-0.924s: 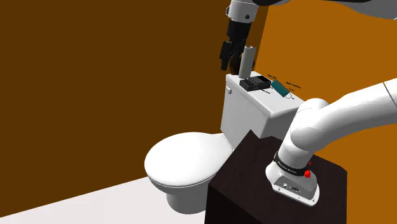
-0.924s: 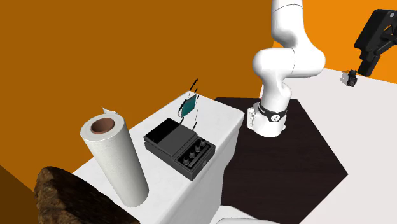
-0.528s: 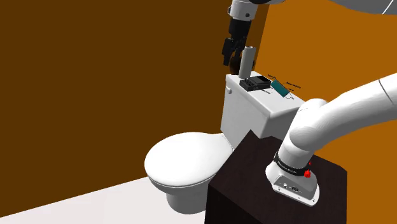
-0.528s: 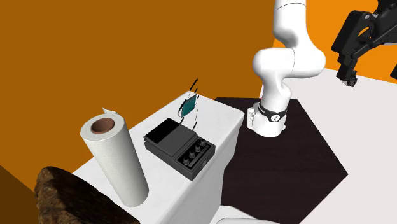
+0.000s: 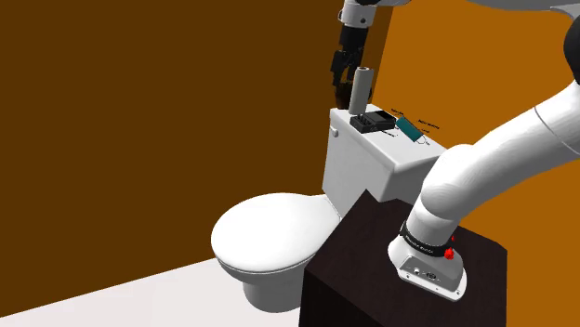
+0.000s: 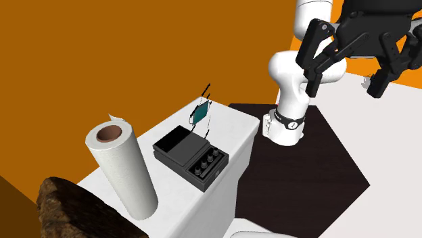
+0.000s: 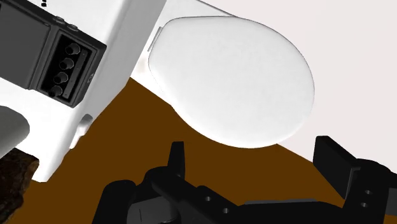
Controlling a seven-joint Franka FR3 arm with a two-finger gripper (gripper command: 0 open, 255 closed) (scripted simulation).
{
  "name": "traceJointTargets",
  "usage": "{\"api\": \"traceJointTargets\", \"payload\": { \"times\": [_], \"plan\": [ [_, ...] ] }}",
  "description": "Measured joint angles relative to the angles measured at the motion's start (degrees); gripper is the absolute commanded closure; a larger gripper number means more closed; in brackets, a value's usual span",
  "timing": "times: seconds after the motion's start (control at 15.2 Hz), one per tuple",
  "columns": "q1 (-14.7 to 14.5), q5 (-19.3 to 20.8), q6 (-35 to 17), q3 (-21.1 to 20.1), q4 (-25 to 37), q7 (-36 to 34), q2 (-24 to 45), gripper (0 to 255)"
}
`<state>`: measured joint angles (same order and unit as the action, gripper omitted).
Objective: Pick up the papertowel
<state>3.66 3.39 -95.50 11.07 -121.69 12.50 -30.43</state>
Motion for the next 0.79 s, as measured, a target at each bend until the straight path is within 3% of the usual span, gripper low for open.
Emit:
{"api": "traceJointTargets", "payload": {
  "times": [0.4, 0.79],
  "plan": [
    [1.62, 0.57, -0.44, 6.41, 8.2, 7.05, 9.32, 0],
    [3.4, -1.37, -0.04, 12.47, 18.25, 14.59, 20.07, 0]
  ]
}}
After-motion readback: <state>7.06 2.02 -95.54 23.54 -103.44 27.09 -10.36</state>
